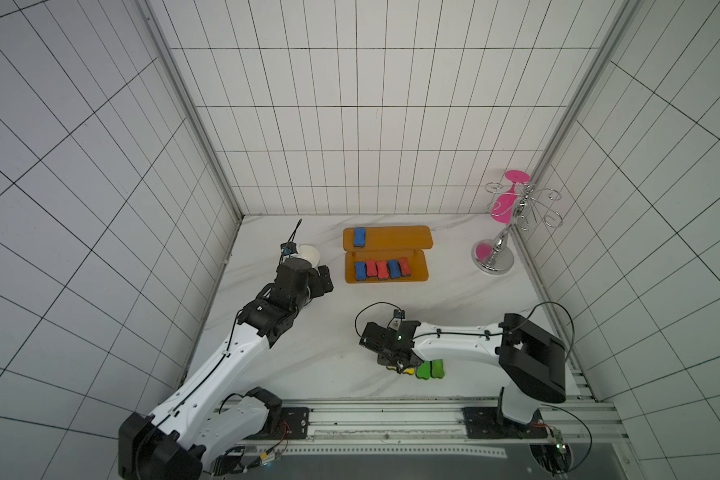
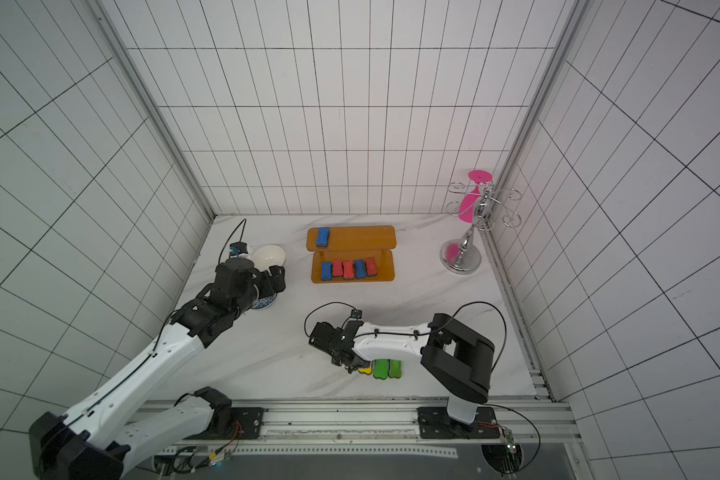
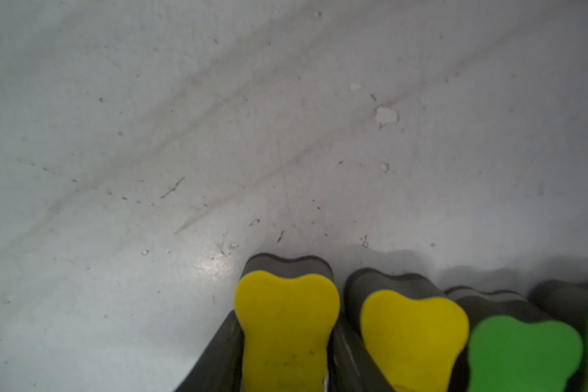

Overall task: Remove the whiteboard erasers from the shelf
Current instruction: Place the whiteboard eraser at the center of the board, then pick up the whiteboard eraser from the shelf.

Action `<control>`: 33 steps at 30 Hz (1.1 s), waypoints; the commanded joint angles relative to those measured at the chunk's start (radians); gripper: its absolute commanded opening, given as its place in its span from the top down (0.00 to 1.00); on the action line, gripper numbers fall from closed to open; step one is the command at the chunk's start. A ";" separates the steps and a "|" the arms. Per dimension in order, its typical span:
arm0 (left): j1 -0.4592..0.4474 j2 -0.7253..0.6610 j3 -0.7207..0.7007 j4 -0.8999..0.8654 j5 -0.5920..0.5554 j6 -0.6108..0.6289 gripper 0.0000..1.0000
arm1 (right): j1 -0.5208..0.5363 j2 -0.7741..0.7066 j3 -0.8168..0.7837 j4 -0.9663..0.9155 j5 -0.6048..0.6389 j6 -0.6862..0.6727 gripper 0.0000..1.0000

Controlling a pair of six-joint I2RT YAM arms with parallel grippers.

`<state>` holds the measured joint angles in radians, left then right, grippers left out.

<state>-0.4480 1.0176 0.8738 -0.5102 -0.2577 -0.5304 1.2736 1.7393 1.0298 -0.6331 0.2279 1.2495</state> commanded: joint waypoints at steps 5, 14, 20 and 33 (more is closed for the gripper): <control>0.001 -0.002 -0.006 0.006 -0.007 0.009 0.04 | 0.008 -0.025 0.001 -0.041 0.029 0.000 0.55; 0.000 0.027 0.024 0.004 0.007 0.013 0.05 | 0.057 -0.097 0.066 -0.168 0.156 -0.020 0.51; -0.007 0.144 0.132 0.027 0.041 0.010 0.07 | 0.049 -0.250 0.070 -0.186 0.336 -0.196 0.47; 0.001 0.630 0.606 -0.040 0.077 0.110 0.11 | -0.354 -0.687 -0.129 0.243 0.246 -0.837 0.48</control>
<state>-0.4496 1.5745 1.3952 -0.5182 -0.2028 -0.4614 0.9855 1.0714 0.9268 -0.4580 0.5190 0.5613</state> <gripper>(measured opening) 0.883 0.523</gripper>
